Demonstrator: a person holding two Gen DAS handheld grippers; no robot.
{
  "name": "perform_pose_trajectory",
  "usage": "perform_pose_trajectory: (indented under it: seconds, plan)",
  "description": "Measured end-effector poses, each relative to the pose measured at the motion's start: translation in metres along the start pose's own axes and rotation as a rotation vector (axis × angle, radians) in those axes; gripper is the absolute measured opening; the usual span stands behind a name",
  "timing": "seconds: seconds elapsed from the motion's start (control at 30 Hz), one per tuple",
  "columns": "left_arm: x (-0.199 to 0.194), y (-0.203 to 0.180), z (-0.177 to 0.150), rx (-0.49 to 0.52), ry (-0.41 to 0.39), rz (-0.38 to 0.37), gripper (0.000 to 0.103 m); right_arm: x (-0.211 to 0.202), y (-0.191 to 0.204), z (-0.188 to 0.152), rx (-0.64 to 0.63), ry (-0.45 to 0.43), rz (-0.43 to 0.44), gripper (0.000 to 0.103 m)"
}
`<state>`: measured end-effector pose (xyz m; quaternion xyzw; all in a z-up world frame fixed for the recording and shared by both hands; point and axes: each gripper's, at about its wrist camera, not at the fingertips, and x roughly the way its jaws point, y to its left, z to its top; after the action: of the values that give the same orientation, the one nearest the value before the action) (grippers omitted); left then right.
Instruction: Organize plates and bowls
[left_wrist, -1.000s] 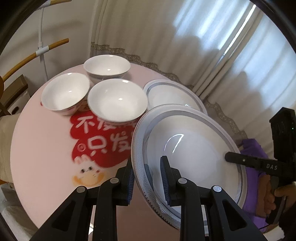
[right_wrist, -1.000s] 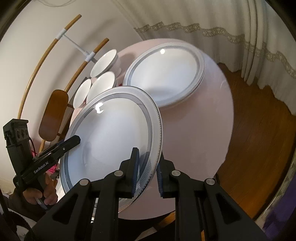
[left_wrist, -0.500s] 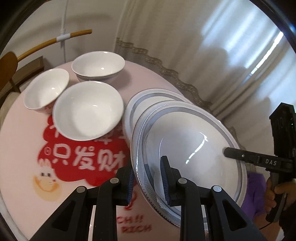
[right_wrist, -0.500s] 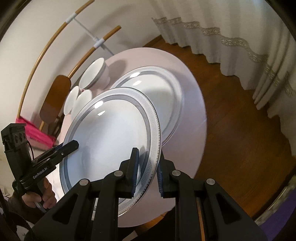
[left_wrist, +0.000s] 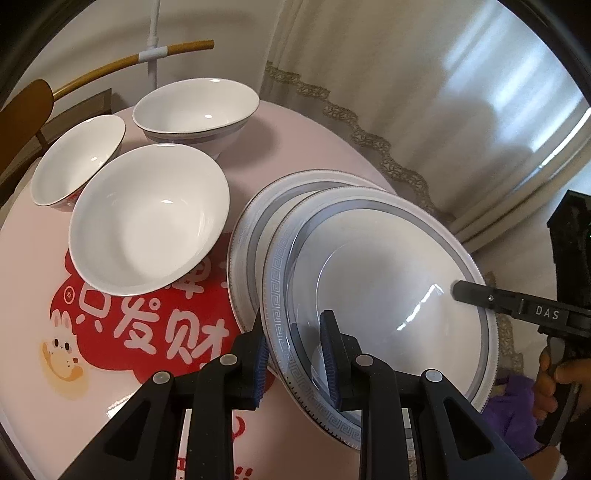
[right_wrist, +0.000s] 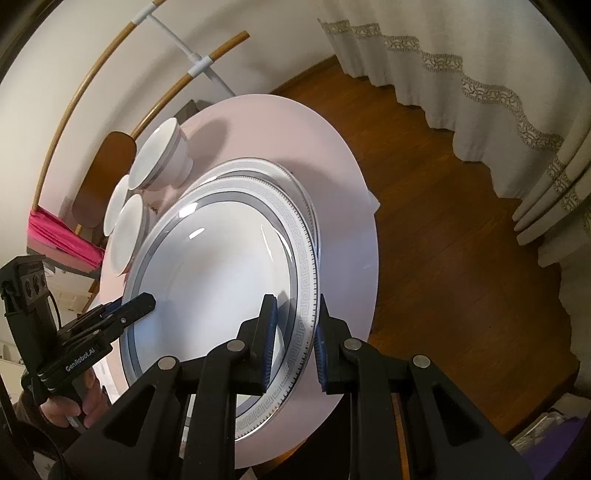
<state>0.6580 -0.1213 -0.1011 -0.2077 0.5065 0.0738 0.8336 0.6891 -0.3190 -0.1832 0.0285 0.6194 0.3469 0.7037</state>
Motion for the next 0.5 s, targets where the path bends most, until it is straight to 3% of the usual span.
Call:
perform_pose_trajectory:
  seconds: [0.5]
  plan:
    - [0.027, -0.002, 0.021, 0.000, 0.025, 0.011, 0.021, 0.010, 0.000, 0.010, 0.035, 0.025, -0.080, 0.021]
